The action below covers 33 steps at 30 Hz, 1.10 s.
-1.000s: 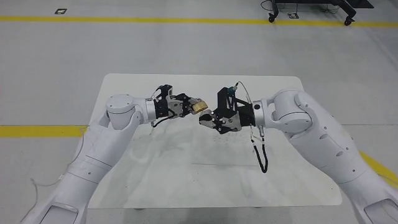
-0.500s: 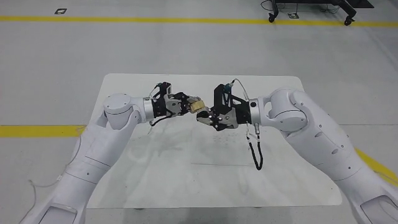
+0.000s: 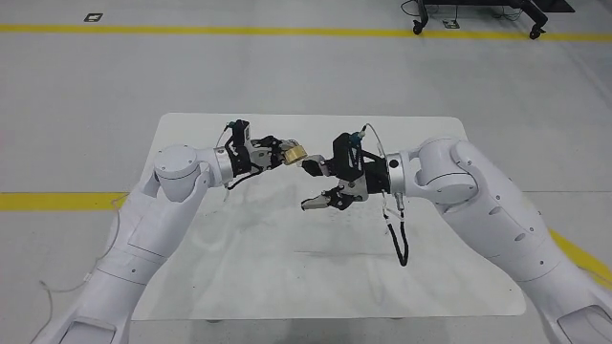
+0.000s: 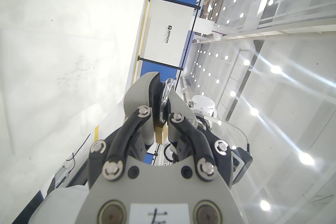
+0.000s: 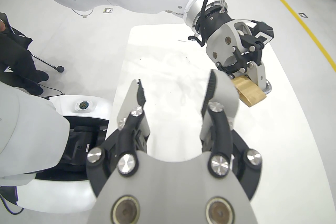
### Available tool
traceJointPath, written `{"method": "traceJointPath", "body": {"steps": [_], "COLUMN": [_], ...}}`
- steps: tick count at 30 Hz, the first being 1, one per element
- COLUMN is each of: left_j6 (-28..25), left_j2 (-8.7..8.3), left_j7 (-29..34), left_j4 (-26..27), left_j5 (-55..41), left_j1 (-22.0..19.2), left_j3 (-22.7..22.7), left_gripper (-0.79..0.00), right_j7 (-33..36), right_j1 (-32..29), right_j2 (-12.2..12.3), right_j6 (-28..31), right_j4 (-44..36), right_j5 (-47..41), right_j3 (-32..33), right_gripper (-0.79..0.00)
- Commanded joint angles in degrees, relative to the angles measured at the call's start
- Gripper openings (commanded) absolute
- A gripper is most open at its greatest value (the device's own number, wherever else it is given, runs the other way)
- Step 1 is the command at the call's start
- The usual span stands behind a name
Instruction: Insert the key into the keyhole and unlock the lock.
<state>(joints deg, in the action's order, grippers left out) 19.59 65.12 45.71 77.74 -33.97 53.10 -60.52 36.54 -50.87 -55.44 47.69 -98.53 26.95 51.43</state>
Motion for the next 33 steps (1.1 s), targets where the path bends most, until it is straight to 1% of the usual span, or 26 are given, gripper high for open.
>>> {"method": "traceJointPath", "body": {"steps": [1,2,4,6,8,10,12,13,14,15,17,18,19,22,24,26,27,29,31,32,33], "left_j6": [-1.95,-3.33,-6.49,-9.67,-13.3,-15.91,-17.38,-17.63,-17.26,-16.77,-15.78,-15.26,-14.62,-13.13,-12.33,-12.09,-12.05,-11.84,-11.6,-11.48,-11.29], "left_j2": [-0.03,-0.04,-0.07,-0.19,-0.22,-0.3,-0.31,-0.29,-0.22,-0.14,0.06,0.19,0.32,0.64,0.79,0.9,0.94,1.01,1.06,1.08,1.11], "left_j7": [-3.73,-5.21,-7.99,-10.65,-11.92,-12.16,-12.15,-12.03,-11.78,-11.74,-12.04,-12.16,-12.33,-12.67,-12.83,-12.88,-12.84,-12.88,-12.89,-12.86,-12.81], "left_j4": [1.39,2.46,4.65,6.7,8.17,8.94,9.3,9.31,9.1,8.84,8.34,8.07,7.68,6.98,6.68,6.57,6.55,6.57,6.59,6.56,6.57], "left_j5": [2.42,3.32,5.04,7.83,7.34,7.27,6.72,6.38,5.74,5.49,5.64,5.37,5.18,4.85,4.91,4.87,4.99,5.37,5.58,5.61,5.63], "left_j1": [0.83,1.43,2.79,4.11,5.64,6.65,7.42,7.64,7.72,7.52,7.01,6.74,6.44,5.61,5.36,5.25,5.23,5.19,5.19,5.21,5.21], "left_j3": [-0.11,-0.21,-0.59,-0.97,-2.03,-2.98,-3.61,-3.75,-3.7,-3.59,-3.01,-2.71,-2.42,-1.74,-1.43,-1.33,-1.27,-1.19,-1.23,-1.27,-1.3], "left_gripper": [-0.785,-0.785,-0.785,-0.785,-0.785,-0.785,-0.785,-0.785,-0.785,-0.785,-0.785,-0.785,-0.785,-0.785,-0.785,-0.785,-0.785,-0.785,-0.785,-0.785,-0.785], "right_j7": [0.0,-0.76,-5.04,-12.54,-21.86,-29.94,-35.3,-37.32,-38.08,-38.33,-38.46,-38.01,-36.98,-33.94,-32.11,-31.23,-30.91,-30.45,-29.78,-29.42,-28.85], "right_j1": [0.0,0.16,-0.62,-3.02,-6.03,-8.8,-11.61,-12.84,-13.74,-14.31,-14.99,-15.25,-15.45,-16.35,-17.17,-17.32,-17.29,-17.14,-16.98,-16.87,-16.7], "right_j2": [0.0,0.03,0.08,0.09,-0.04,-0.23,-0.51,-0.74,-0.99,-1.26,-1.77,-1.99,-2.19,-2.64,-2.93,-3.19,-3.34,-3.62,-3.9,-4.05,-4.21], "right_j6": [0.0,-0.9,-0.87,-0.01,-1.18,-5.99,-13.18,-16.43,-20.2,-22.97,-27.21,-29.65,-32.48,-39.16,-41.4,-41.72,-41.78,-41.73,-41.59,-41.49,-41.31], "right_j4": [0.0,-0.75,-3.27,-5.05,-5.51,-5.23,-4.97,-4.7,-4.07,-4.19,-4.17,-4.2,-4.56,-6.9,-8.53,-8.95,-9.06,-9.12,-9.14,-9.06,-8.94], "right_j5": [0.0,2.34,10.4,19.55,27.92,36.37,44.83,46.94,48.63,50.13,51.79,52.58,54.41,61.44,65.09,66.5,66.77,67.55,68.53,68.7,68.84], "right_j3": [0.0,0.74,2.37,3.63,4.39,4.7,3.78,3.0,2.48,1.73,0.64,0.39,0.14,-0.98,-2.14,-2.72,-2.89,-3.22,-3.66,-3.8,-3.94], "right_gripper": [0.0,0.0,0.0,0.0,0.0,0.0,0.0,-0.095,-0.222,-0.289,-0.326,-0.394,-0.419,-0.409,-0.4,-0.394,-0.369,-0.394,-0.394,-0.409,-0.443]}}
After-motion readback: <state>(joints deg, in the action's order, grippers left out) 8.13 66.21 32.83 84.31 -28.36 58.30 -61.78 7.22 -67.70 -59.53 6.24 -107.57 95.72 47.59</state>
